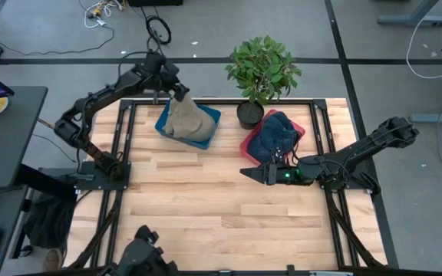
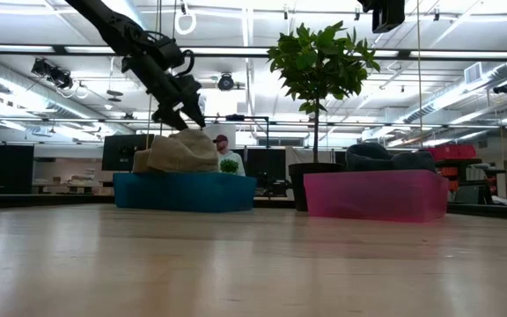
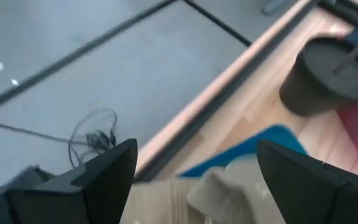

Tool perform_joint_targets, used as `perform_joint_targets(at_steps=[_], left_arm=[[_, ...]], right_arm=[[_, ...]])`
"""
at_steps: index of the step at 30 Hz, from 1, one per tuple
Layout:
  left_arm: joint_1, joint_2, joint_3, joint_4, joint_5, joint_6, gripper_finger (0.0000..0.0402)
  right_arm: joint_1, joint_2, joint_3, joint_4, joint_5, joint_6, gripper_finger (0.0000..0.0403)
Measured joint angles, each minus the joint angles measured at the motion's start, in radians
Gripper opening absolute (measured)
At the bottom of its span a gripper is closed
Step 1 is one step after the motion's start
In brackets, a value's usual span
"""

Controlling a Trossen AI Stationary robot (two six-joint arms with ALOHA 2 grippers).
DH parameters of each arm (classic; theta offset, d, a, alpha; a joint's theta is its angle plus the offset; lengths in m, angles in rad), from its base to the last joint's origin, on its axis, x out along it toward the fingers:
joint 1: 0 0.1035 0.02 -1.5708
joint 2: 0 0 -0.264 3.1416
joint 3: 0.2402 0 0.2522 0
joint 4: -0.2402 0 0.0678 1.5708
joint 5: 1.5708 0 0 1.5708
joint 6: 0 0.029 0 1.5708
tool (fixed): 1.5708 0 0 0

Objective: Pick & Place hat
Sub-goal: Return to Home Position

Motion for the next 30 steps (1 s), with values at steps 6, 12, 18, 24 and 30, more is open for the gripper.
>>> perform_joint_targets(at_steps=[6, 12, 18, 24, 30], left_arm=[[-0.008, -0.059, 0.090, -0.090, -0.014, -0.030, 0.0327], [-0.078, -0.174, 0.101, -0.247, -0.021, -0.055, 0.0307], [-0.212, -0.291, 0.060, -0.284, -0.028, -0.118, 0.0270], [-0.428, -0.385, -0.002, -0.267, -0.028, -0.246, 0.0216], [-0.675, -0.417, -0.064, -0.187, -0.045, -0.369, 0.0153]], right_arm=[[0.000, 0.000, 0.000, 0.000, 0.000, -0.002, 0.0306], [0.000, 0.000, 0.000, 0.000, 0.000, -0.044, 0.0306], [0.000, 0.000, 0.000, 0.000, 0.018, -0.117, 0.0287], [-0.003, 0.000, 0.000, 0.001, 0.027, -0.175, 0.0220], [-0.003, 0.000, 0.000, 0.001, -0.002, -0.213, 0.0121]])
